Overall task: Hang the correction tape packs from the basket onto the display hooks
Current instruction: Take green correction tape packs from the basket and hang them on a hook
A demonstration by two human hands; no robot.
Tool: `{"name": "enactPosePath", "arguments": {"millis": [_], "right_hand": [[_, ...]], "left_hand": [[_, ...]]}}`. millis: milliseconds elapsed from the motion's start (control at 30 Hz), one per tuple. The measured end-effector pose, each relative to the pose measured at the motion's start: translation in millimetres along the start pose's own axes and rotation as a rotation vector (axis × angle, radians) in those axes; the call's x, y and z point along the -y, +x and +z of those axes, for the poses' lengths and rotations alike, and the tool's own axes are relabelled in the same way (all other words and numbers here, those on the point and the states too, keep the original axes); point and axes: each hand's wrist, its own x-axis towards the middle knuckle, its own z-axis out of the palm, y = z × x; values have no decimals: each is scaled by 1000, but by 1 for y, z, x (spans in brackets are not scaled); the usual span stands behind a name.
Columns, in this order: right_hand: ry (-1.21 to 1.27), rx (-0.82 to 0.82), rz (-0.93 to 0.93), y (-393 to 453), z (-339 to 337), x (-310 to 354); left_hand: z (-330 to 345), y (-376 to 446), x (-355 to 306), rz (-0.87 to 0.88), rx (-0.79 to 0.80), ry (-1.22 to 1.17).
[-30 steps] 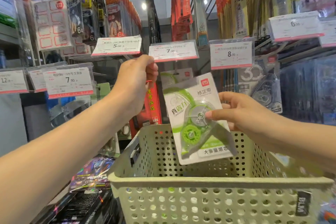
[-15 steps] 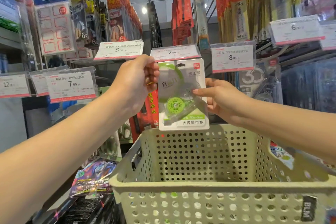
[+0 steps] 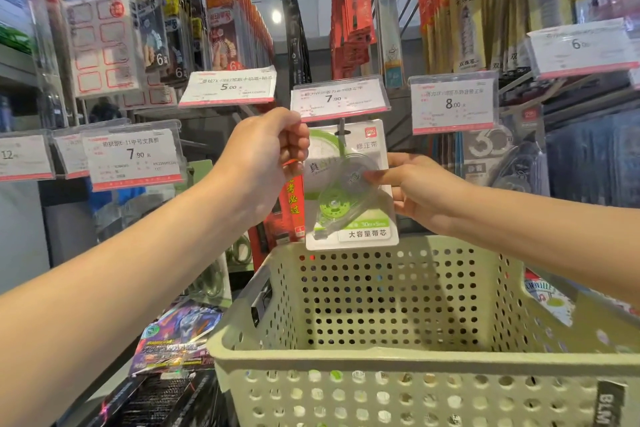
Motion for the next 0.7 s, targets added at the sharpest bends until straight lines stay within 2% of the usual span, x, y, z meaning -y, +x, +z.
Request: {"name": "enactPosePath", "arguments": {"millis": [433, 700], "right_hand": [[-191, -72, 22, 43, -1, -18], [-293, -107, 5, 57, 0, -25]], "left_hand": [[-5, -1, 10, -13, 29, 178], [-6, -2, 10, -3, 34, 195]]}}
